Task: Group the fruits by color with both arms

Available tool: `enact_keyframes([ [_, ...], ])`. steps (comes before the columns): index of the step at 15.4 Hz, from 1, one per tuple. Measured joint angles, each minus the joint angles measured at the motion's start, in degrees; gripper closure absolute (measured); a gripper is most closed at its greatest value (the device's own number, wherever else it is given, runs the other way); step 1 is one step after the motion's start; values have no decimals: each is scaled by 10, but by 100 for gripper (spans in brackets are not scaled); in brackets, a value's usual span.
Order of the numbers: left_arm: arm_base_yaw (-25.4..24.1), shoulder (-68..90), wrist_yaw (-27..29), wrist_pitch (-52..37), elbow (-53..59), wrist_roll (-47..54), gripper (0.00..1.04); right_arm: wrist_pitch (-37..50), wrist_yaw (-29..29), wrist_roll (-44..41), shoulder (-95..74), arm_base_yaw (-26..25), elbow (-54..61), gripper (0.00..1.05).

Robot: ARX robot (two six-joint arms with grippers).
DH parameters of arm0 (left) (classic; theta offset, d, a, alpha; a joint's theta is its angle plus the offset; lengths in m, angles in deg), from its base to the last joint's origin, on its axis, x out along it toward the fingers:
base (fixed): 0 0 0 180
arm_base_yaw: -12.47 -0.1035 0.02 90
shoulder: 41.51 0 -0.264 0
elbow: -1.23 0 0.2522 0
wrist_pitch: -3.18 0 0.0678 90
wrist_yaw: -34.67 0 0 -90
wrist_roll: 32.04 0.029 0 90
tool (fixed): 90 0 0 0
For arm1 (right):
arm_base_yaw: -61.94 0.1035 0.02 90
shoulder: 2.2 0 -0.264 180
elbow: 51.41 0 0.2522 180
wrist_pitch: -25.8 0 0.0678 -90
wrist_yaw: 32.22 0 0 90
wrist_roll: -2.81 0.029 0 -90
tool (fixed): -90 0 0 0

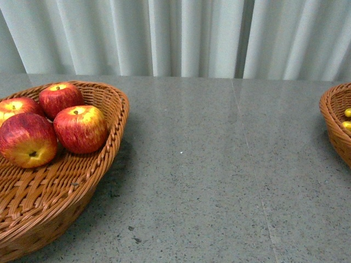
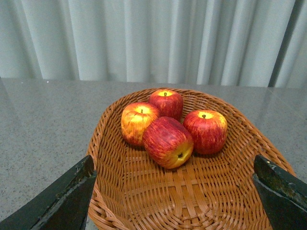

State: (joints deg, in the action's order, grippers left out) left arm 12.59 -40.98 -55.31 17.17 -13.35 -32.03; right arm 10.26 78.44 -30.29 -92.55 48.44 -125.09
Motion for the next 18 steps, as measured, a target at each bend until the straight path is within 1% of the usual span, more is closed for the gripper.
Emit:
enact_keyframes([
  [1,0,0,0,0,0,0,7,-1,6,9,3,1,0,12],
  [2,0,0,0,0,0,0,7,0,11,23,12,5,1,5],
  [3,0,0,0,0,0,0,7,0,31,45,30,8,1,7],
  [5,0,0,0,0,0,0,7,0,60,86,70,16,3,7],
  [10,0,0,0,0,0,0,7,17,84,118,109,23,20,7],
  [12,0,0,0,0,0,0,7,62,95,169,159,27,54,7],
  [13,0,0,0,0,0,0,7,106,103,224,228,36,105,7],
  [14,0,0,0,0,0,0,7,134,108,299,335,54,186,7],
  [15,0,0,0,0,0,0,7,124,-35,329,476,112,294,19],
  [16,0,0,-1,0,0,0,7,105,-113,329,549,139,350,30],
  [17,0,0,0,0,0,0,7,76,-185,329,633,138,413,43],
  [18,0,0,0,0,0,0,7,63,-204,329,701,131,466,54],
])
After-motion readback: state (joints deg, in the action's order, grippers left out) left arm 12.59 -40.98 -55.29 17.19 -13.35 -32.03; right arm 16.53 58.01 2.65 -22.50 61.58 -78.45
